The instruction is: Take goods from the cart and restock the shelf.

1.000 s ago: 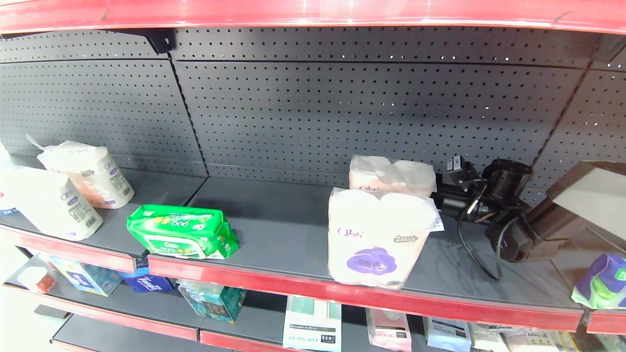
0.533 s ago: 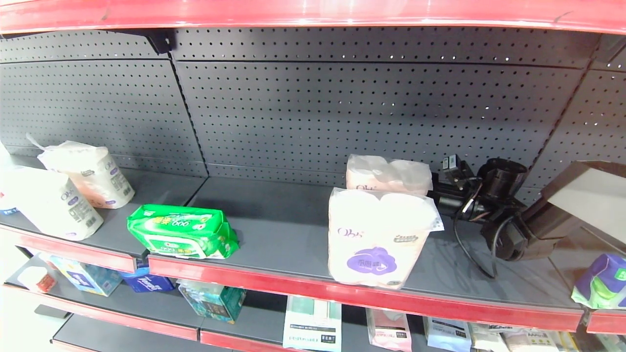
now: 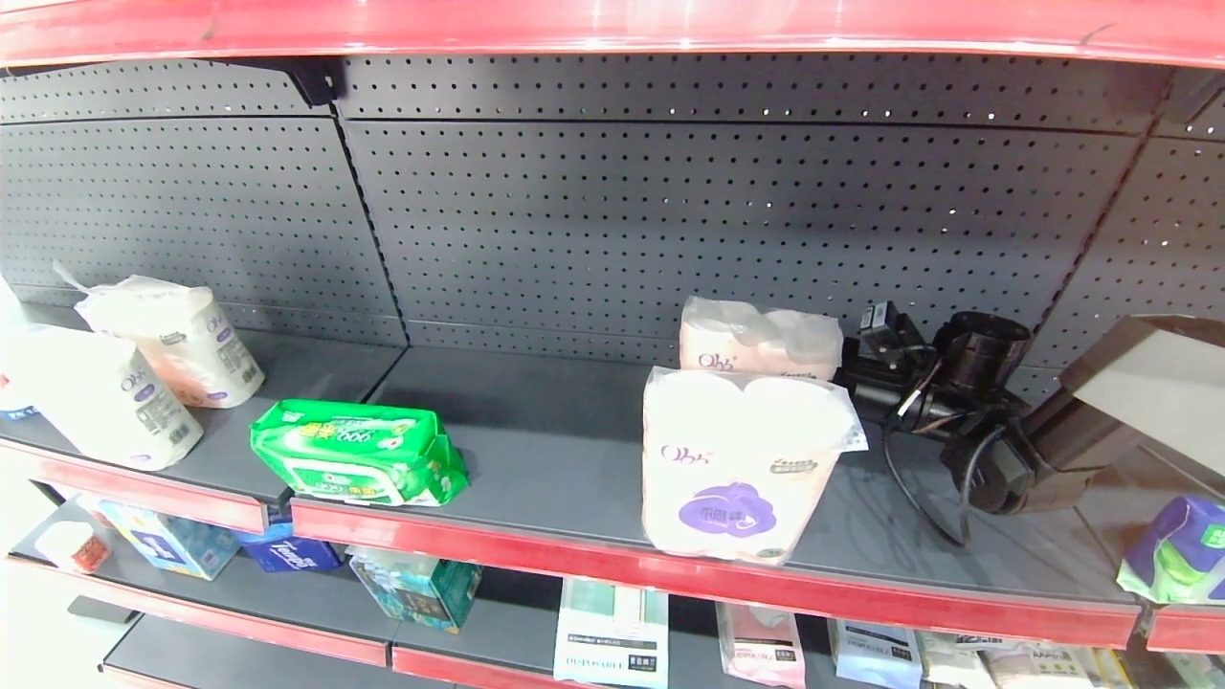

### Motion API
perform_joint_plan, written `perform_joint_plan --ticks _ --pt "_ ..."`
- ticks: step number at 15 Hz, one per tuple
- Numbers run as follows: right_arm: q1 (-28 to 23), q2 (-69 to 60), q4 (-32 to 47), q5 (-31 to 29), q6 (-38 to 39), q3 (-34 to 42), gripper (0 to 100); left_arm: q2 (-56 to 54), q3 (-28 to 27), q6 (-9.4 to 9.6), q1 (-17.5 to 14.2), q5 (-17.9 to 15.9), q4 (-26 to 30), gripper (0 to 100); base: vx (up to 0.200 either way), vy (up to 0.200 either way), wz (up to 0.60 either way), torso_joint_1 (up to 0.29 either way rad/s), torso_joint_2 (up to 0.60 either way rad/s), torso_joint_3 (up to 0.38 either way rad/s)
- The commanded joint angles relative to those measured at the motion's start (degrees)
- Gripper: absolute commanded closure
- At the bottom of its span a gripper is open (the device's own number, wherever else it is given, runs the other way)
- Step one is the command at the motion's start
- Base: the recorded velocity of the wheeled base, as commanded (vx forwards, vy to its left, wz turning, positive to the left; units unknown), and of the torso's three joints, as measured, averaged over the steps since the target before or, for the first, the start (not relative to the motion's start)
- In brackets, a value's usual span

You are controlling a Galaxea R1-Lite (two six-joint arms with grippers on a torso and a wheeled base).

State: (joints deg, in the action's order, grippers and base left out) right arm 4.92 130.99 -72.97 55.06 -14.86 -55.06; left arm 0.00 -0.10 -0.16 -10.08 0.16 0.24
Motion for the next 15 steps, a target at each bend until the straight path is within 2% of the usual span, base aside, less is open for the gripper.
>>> perform_joint_plan --ticks 1,8,14,15 --pt "0.3 0.1 -0.1 -0.3 -0.3 0.0 100 0.0 0.0 -0.02 0.0 0.0 0.0 0 0.0 0.0 0.0 0.0 0.0 0.0" --pt "1.0 0.1 -0.1 -2.5 -0.3 -0.1 100 0.0 0.0 -0.02 0.0 0.0 0.0 0 0.0 0.0 0.0 0.0 0.0 0.0" --pt "1.1 -0.6 0.3 -0.5 1.3 0.3 100 0.0 0.0 -0.02 0.0 0.0 0.0 0 0.0 0.0 0.0 0.0 0.0 0.0" --pt "0.8 -0.8 0.3 1.4 1.4 0.3 100 0.0 0.0 -0.02 0.0 0.0 0.0 0 0.0 0.0 0.0 0.0 0.0 0.0"
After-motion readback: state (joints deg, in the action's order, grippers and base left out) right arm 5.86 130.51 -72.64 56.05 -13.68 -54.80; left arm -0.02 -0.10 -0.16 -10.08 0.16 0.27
